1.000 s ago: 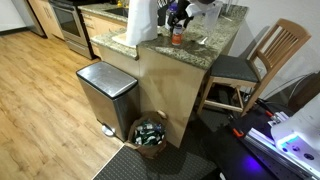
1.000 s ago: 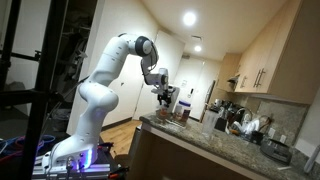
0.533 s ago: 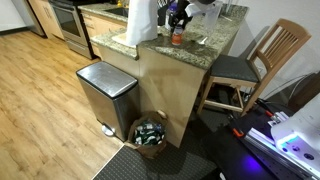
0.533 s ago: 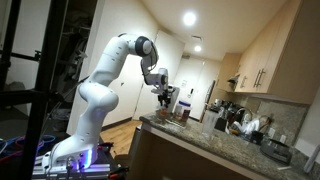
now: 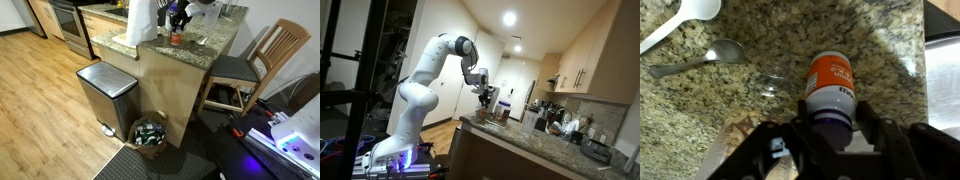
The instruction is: Pick up the bottle and put it in the jug
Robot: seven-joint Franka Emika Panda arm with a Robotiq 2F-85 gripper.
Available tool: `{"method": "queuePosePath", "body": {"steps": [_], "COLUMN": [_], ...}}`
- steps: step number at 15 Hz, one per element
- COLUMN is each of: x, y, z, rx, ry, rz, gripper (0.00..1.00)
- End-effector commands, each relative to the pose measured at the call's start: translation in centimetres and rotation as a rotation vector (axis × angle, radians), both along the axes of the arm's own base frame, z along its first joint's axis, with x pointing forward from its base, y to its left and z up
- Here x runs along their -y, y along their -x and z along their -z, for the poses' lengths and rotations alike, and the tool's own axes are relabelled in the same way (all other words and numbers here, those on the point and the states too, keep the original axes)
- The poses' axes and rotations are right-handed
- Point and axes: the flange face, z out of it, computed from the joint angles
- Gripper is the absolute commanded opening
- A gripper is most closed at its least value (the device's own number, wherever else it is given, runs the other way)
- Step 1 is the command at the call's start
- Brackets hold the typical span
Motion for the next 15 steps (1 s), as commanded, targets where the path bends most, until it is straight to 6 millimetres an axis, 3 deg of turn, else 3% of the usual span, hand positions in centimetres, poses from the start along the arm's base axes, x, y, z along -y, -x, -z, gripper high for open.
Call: {"method": "queuePosePath", "body": {"steps": [1, 6, 7, 8, 10, 15], "x": [0.0, 0.8, 4.5, 5.0, 7.6, 14.9], "y": [0.0, 0.1, 2.5, 2.7, 3.4, 8.0], "z": [0.1, -0.2, -5.0, -5.5, -8.8, -19.8], "rx": [-0.009, -0.029, -0.035, -0.027, 0.015, 0.127], "ry": [0.007, 0.115, 0.104, 0.108, 0.109, 0.004], "rz": [0.032, 0.054, 0.048, 0.068, 0.107, 0.204], "gripper": [0.22, 0.22, 0.22, 0.22, 0.22, 0.22]}}
